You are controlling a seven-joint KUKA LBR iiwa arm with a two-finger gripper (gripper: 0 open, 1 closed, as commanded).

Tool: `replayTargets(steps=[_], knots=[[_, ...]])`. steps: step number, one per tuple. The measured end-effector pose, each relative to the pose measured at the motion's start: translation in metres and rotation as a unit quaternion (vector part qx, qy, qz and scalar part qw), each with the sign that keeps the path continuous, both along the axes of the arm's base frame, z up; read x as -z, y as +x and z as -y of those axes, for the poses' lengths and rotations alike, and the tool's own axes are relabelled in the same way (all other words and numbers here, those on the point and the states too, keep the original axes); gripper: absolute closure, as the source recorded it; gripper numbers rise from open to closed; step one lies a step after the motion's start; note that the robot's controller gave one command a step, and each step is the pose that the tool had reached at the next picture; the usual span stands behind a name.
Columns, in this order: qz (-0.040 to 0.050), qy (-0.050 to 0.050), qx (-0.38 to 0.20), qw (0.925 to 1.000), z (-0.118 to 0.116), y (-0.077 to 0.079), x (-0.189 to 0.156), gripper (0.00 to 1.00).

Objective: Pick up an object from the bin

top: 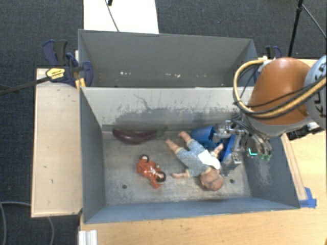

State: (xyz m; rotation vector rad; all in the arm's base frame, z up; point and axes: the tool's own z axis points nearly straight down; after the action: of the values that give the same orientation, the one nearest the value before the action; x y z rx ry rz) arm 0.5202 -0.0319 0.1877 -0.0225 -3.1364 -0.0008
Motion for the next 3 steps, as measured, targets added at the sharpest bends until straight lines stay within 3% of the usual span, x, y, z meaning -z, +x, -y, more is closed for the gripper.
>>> replayTargets(steps=[1, 2, 3], knots=[[0.004, 0.0, 0.0, 1.0, 0.0, 0.002, -0.004, 0.0], [0.0084, -0.001, -0.028, 0.9996, -0.005, -0.001, 0.033, 0.0], [-0.0149, 0.005, 0.0, 0.9999, -0.021, -0.013, 0.112, 1.0]])
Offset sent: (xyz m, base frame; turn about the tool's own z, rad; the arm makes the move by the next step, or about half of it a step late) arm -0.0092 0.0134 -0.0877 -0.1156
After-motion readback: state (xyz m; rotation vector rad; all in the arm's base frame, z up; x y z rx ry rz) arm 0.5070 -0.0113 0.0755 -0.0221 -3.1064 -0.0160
